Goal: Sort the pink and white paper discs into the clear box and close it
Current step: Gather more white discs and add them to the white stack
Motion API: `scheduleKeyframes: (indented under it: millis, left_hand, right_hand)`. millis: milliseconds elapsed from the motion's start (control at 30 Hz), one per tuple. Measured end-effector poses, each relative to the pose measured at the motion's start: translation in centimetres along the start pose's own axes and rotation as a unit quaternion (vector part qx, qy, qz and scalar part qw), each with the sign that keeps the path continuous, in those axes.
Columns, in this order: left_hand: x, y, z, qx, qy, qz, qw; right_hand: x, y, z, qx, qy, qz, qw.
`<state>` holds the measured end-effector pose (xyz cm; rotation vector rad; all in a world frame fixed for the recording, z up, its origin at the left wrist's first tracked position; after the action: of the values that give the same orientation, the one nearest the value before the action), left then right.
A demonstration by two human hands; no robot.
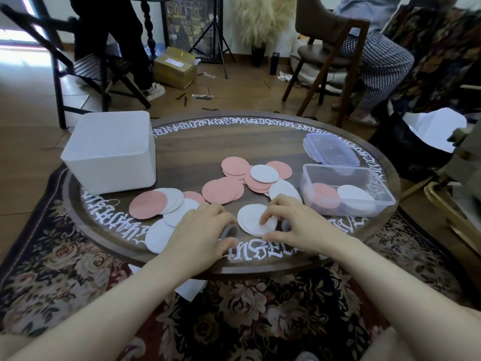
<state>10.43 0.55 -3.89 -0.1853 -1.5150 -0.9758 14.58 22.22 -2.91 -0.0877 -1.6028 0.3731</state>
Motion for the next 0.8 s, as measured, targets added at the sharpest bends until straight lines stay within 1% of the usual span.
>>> scheduleKeyframes:
  millis: [67, 133, 233, 367, 467, 533, 633, 700, 733, 800]
  left_hand:
    - [0.1, 0.0, 0.1, 0.012, 0.015, -0.003, 1.0]
    - [-0.1, 0.1, 0.1, 0.017, 0.012, 0.0, 1.0]
    - [-0.6, 0.2, 0.0, 0.019, -0.001, 0.015, 1.0]
    - [-0.8, 0.2, -0.1, 0.014, 0.005, 0.023, 1.0]
    - [-1.0, 0.0, 0.0, 0.012, 0.01, 0.017, 1.0]
    - [-1.0, 0.0, 0.1, 0.015, 0.016, 0.006, 1.0]
    - [-0.9, 0.0, 0.4, 0.043, 0.013, -0.054, 0.998]
    - [-0.7, 0.1, 0.6, 0.069, 0.032, -0.145, 0.986]
    - [-0.6, 0.2, 0.6, 0.087, 0.055, -0.202, 0.974]
    - [-0.2, 0.3, 0.8, 0.139, 0.104, -0.313, 0.934]
  right_hand:
    - [-0.2, -0.8, -0.6, 0.006, -0.01, 0.014, 1.0]
    - [-0.6, -1.4, -1.0, 0.003, -0.005, 0.016, 1.0]
    - [-1.1, -1.6, -1.1, -0.016, -0.004, 0.026, 1.0]
    - [-1.2, -1.6, -0.8, -0.041, -0.008, 0.065, 0.997]
    - [-1.1, -1.6, -0.8, -0.052, 0.007, 0.076, 0.996]
    - [-1.0, -1.7, -0.9, -0.042, 0.03, 0.068, 0.996]
    - [-0.8, -2.1, -1.1, -0.003, 0.079, 0.065, 0.995]
    - [-0.6, -2.4, -1.1, 0.016, 0.102, 0.084, 0.991]
    - [-0.5, -2.6, -1.1, 0.023, 0.108, 0.092, 0.99]
    - [-0.4, -2.8, -1.1, 0.028, 0.108, 0.103, 0.988]
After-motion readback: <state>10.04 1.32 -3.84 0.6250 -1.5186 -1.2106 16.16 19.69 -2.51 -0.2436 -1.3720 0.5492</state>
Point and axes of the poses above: each hand's wrist, its own z-axis towards the middle knuckle, its own x-axis out of the back of the hand, y = z × x, the point moved 1 cm from there along z, towards the middle knuckle, and after that the axes turned 8 degrees about -z, right-handed, at the moved point
